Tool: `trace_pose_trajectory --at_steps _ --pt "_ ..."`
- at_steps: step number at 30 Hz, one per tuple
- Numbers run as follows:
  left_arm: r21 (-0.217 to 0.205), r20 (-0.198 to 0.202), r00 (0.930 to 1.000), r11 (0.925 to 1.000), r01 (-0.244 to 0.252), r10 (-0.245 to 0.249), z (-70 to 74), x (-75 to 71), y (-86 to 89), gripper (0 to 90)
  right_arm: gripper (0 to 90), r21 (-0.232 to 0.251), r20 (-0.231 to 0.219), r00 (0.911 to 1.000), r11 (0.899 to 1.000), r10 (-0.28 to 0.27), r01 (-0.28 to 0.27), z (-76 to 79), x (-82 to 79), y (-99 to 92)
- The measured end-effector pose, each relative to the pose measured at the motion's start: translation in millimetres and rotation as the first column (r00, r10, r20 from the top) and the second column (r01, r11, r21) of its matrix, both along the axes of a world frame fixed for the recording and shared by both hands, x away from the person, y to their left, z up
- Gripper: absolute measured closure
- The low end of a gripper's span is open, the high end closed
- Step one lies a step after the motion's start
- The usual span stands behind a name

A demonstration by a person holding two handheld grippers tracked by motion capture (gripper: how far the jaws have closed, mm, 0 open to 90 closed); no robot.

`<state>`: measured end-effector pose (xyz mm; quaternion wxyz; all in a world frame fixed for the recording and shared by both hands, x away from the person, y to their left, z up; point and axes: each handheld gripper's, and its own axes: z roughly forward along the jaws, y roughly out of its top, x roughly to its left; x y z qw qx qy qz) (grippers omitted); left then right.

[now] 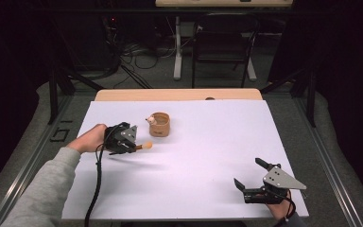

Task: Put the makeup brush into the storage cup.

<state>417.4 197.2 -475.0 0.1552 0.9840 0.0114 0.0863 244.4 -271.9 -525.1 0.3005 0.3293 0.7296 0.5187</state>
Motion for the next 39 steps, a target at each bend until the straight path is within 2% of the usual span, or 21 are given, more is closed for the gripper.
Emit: trace_pose_trajectory --at_steps 5,11,16,22,23,27,28,29,31,32,38,39 --pt "-0.060 -0.004 0.9993 0.9975 -0.037 0.037 7.3 -4.3 0.5 78.0 0.0 0.000 -0.001 1.0000 1.000 0.001 -0.001 0.0 0.2 -0.1" --pt "-0.125 0.014 0.9973 0.9898 -0.070 0.072 12.8 -11.5 -1.4 78.0 0.0 0.001 -0.001 1.0000 1.000 -0.001 0.001 0.1 0.1 -0.3" --pt "-0.179 0.030 0.9934 0.9783 -0.104 0.111 17.3 -16.1 -1.4 78.0 0.0 0.001 0.000 1.0000 1.000 0.000 0.000 0.1 0.1 -0.1" --pt "-0.261 0.034 0.9869 0.9545 -0.143 0.158 22.0 -22.5 0.1 78.0 0.0 -0.002 -0.001 1.0000 1.000 0.000 0.000 0.0 0.2 0.1" --pt "-0.277 0.042 0.9846 0.9488 -0.152 0.170 22.2 -23.8 0.2 78.0 0.0 -0.002 0.000 1.0000 1.000 0.000 0.000 0.1 0.1 0.0" --pt "-0.336 0.032 0.9765 0.9225 -0.190 0.213 21.1 -26.9 1.1 78.0 0.0 -0.003 -0.001 1.0000 1.000 -0.001 0.001 0.0 0.3 0.0" --pt "-0.355 0.035 0.9733 0.9132 -0.200 0.227 20.9 -28.2 1.3 78.0 0.0 -0.004 -0.001 1.0000 1.000 0.000 0.000 0.1 0.3 0.0" --pt "-0.365 0.034 0.9716 0.9081 -0.206 0.234 20.9 -28.8 1.5 78.0 0.0 -0.006 0.000 1.0000 1.000 0.001 -0.001 0.1 0.2 0.0" --pt "-0.406 0.036 0.9646 0.8860 -0.225 0.261 20.1 -31.0 1.6 78.0 0.0 -0.005 0.002 1.0000 1.000 0.000 0.000 -0.1 0.4 0.3" --pt "-0.415 0.035 0.9626 0.8803 -0.230 0.268 19.9 -31.6 1.9 78.1 0.0 -0.008 -0.001 1.0000 1.000 0.000 0.000 0.1 0.1 0.1" --pt "-0.508 0.026 0.9416 0.8159 -0.277 0.336 15.3 -35.9 1.1 78.1 0.0 -0.009 -0.002 1.0000 1.000 -0.001 0.001 0.4 -0.3 0.2" --pt "-0.515 0.027 0.9385 0.8092 -0.282 0.344 14.4 -36.8 0.5 78.1 0.0 -0.014 -0.005 1.0000 1.000 0.000 0.000 0.7 -0.4 -0.1"
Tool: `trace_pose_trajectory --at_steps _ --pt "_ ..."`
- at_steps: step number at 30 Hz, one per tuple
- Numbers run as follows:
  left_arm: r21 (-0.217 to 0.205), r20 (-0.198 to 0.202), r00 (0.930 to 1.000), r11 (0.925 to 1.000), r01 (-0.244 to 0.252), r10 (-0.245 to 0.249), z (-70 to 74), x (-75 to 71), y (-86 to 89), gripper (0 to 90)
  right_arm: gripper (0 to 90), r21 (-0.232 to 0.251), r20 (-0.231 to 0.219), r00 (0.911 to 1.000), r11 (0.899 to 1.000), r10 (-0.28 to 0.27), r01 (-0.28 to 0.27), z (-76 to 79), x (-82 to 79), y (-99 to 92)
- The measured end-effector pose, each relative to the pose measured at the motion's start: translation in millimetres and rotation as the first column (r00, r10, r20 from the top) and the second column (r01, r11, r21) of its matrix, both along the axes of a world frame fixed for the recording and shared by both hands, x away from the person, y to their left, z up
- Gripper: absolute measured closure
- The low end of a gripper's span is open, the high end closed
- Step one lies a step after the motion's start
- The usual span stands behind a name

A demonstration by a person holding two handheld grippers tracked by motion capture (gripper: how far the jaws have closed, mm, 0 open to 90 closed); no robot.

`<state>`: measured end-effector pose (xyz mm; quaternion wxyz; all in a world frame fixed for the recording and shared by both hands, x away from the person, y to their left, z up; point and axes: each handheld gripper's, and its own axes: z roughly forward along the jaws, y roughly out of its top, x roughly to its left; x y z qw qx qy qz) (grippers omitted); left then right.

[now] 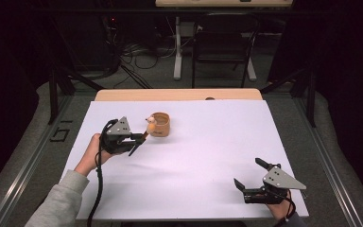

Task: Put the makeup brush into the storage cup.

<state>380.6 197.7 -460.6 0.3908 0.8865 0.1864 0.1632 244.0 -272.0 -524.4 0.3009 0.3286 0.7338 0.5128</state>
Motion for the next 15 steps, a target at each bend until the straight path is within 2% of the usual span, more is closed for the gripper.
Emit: trace_pose_trajectory --at_steps 5,7,8,10,13,15 --pt "-0.047 0.017 0.9989 0.9980 -0.042 0.043 -5.5 -4.5 -1.8 78.1 0.0 0.001 0.000 1.0000 1.000 0.000 0.000 -0.1 -0.1 0.0" --pt "-0.079 0.015 0.9981 0.9952 -0.058 0.059 -6.6 -5.6 -1.1 78.1 0.0 -0.001 0.000 1.0000 1.000 0.000 0.000 0.0 0.1 -0.1" --pt "-0.091 0.026 0.9969 0.9933 -0.071 0.073 -7.3 -6.7 -1.2 78.1 0.0 0.000 0.000 1.0000 1.000 0.000 0.000 -0.1 0.2 0.1" --pt "-0.121 0.036 0.9950 0.9887 -0.088 0.093 -8.4 -8.6 -0.3 78.1 0.0 -0.002 0.000 1.0000 1.000 0.003 -0.003 -0.2 0.2 0.5" --pt "-0.171 0.044 0.9899 0.9772 -0.126 0.135 -10.7 -10.4 0.5 78.1 0.0 -0.001 0.001 1.0000 1.000 -0.001 0.001 -0.2 0.3 0.4" --pt "-0.189 0.049 0.9848 0.9696 -0.155 0.167 -11.9 -11.5 -0.3 78.1 0.0 -0.003 -0.001 1.0000 1.000 -0.001 0.001 -0.2 0.3 0.3"
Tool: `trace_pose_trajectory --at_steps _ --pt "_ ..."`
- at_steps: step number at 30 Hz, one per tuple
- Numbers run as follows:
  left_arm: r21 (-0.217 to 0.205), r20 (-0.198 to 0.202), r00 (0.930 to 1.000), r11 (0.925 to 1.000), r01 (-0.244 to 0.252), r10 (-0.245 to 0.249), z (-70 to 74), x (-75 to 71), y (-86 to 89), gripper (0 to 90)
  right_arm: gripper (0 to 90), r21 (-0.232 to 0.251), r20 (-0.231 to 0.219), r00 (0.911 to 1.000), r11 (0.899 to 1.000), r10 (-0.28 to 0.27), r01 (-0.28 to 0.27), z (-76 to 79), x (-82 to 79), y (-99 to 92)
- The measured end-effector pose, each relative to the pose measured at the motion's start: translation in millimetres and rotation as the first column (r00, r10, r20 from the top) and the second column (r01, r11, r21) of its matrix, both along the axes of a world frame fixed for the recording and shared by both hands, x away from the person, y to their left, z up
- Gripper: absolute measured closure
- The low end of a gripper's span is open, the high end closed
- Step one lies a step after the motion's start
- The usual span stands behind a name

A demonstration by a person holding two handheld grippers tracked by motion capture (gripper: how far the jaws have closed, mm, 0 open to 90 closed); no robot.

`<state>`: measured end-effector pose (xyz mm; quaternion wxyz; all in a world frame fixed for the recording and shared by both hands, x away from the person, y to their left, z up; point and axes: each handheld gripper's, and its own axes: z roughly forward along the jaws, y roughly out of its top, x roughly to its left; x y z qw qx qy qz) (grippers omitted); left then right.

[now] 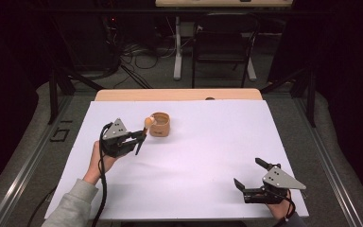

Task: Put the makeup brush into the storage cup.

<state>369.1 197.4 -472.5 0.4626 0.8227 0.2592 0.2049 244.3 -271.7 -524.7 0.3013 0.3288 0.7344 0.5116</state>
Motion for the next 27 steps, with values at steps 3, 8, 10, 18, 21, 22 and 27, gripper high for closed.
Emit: trace_pose_trajectory --at_steps 3,8,10,18,21,22,27 --pt "-0.027 0.003 0.9994 0.9990 -0.035 0.035 -0.6 -0.6 -2.3 78.1 0.0 0.001 -0.001 1.0000 1.000 0.000 0.000 -0.2 0.6 -0.3" --pt "-0.052 0.018 0.9975 0.9964 -0.067 0.068 0.4 -1.7 -7.9 78.1 0.0 0.000 0.002 1.0000 1.000 -0.001 0.001 -0.3 0.8 0.2" --pt "-0.063 0.022 0.9959 0.9943 -0.086 0.087 0.1 -2.0 -10.1 78.1 0.0 -0.002 0.002 1.0000 1.000 0.001 -0.001 0.2 0.3 0.5" --pt "-0.070 0.034 0.9930 0.9914 -0.111 0.113 0.1 1.8 -17.3 78.1 0.0 0.008 0.005 1.0000 1.000 0.000 0.000 -0.8 1.4 -0.2" --pt "-0.077 0.030 0.9928 0.9905 -0.114 0.116 1.7 3.4 -20.5 78.0 0.0 0.003 0.003 1.0000 1.000 0.003 -0.003 -0.3 1.0 0.2" --pt "-0.081 0.032 0.9925 0.9901 -0.115 0.118 2.3 4.1 -21.6 78.0 0.0 0.002 0.002 1.0000 1.000 0.003 -0.003 -0.4 1.0 0.7" --pt "-0.089 0.019 0.9906 0.9870 -0.134 0.136 4.7 8.7 -25.1 78.1 0.0 0.009 -0.001 1.0000 1.000 0.001 -0.001 -1.8 2.7 0.6"
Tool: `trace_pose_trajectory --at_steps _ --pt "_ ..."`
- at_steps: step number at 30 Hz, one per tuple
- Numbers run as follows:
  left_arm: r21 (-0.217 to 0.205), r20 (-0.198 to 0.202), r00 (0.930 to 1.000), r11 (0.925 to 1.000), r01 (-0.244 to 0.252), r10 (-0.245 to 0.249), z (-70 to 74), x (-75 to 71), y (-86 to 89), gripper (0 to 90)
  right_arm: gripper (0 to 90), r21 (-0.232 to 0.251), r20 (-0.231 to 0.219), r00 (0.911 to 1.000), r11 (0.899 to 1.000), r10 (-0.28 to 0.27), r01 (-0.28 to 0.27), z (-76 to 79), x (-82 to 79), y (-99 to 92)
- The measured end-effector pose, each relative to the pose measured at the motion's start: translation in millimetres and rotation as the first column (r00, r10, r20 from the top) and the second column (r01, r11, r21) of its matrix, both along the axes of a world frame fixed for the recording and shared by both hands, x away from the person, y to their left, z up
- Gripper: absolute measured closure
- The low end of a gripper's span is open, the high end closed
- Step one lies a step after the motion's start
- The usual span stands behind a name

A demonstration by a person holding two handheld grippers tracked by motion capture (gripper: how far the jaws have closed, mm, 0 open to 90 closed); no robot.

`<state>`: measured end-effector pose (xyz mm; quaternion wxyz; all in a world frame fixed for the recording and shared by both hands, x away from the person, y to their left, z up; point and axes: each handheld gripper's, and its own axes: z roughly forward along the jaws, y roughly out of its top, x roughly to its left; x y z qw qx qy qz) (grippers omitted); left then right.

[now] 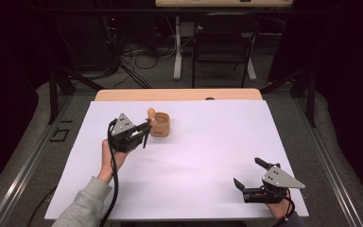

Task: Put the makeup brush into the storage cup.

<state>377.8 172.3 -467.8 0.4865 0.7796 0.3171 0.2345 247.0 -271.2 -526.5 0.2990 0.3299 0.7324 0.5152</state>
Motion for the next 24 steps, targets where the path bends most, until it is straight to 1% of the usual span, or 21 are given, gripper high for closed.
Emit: trace_pose_trajectory --at_steps 4,6,9,10,13,16,17,20,21,22,24 --pt "-0.013 0.009 0.9999 0.9999 -0.007 0.007 2.3 1.5 -1.9 78.1 0.0 -0.008 0.002 1.0000 1.000 0.002 -0.002 1.0 -0.9 0.1" --pt "-0.014 0.012 0.9999 0.9999 -0.007 0.008 4.3 1.6 -3.2 78.1 0.0 -0.008 0.003 1.0000 1.000 0.005 -0.005 0.9 -0.8 1.2" --pt "-0.017 0.023 0.9997 0.9998 -0.007 0.007 7.1 3.2 -4.9 78.0 0.0 -0.011 -0.007 1.0000 1.000 0.004 -0.004 0.7 -0.3 0.5" --pt "-0.016 0.024 0.9997 0.9998 -0.009 0.009 8.0 3.9 -5.3 78.1 0.0 -0.003 0.000 1.0000 1.000 0.002 -0.002 0.0 0.4 0.6" --pt "-0.030 0.031 0.9994 0.9994 -0.016 0.017 9.9 6.9 -6.2 78.0 0.0 -0.001 -0.003 1.0000 1.000 0.001 -0.001 0.2 -0.1 -0.2" --pt "-0.050 0.023 0.9996 0.9986 -0.017 0.018 10.9 10.1 -7.1 78.0 0.0 -0.007 0.001 1.0000 1.000 0.000 0.000 1.0 -1.0 -0.2" --pt "-0.051 0.016 0.9998 0.9986 -0.009 0.010 11.5 12.1 -7.8 78.1 0.0 -0.007 0.003 1.0000 1.000 0.003 -0.003 1.2 -1.1 0.1" --pt "-0.055 0.011 0.9999 0.9985 -0.008 0.008 11.8 15.9 -10.0 78.1 0.0 -0.010 0.002 1.0000 1.000 0.003 -0.003 0.7 -0.9 0.4" --pt "-0.055 0.011 0.9999 0.9984 -0.007 0.008 12.1 17.4 -10.6 78.1 0.0 -0.012 -0.002 1.0000 1.000 0.003 -0.003 0.9 -1.0 -0.2" --pt "-0.054 0.011 0.9999 0.9985 -0.007 0.008 12.7 18.7 -11.1 78.1 0.0 -0.002 0.003 1.0000 1.000 0.001 -0.001 0.3 -0.1 0.0" --pt "-0.053 0.019 0.9997 0.9985 -0.011 0.012 14.0 21.0 -12.4 78.1 0.0 -0.005 -0.003 1.0000 1.000 0.004 -0.004 0.1 0.4 -0.6"
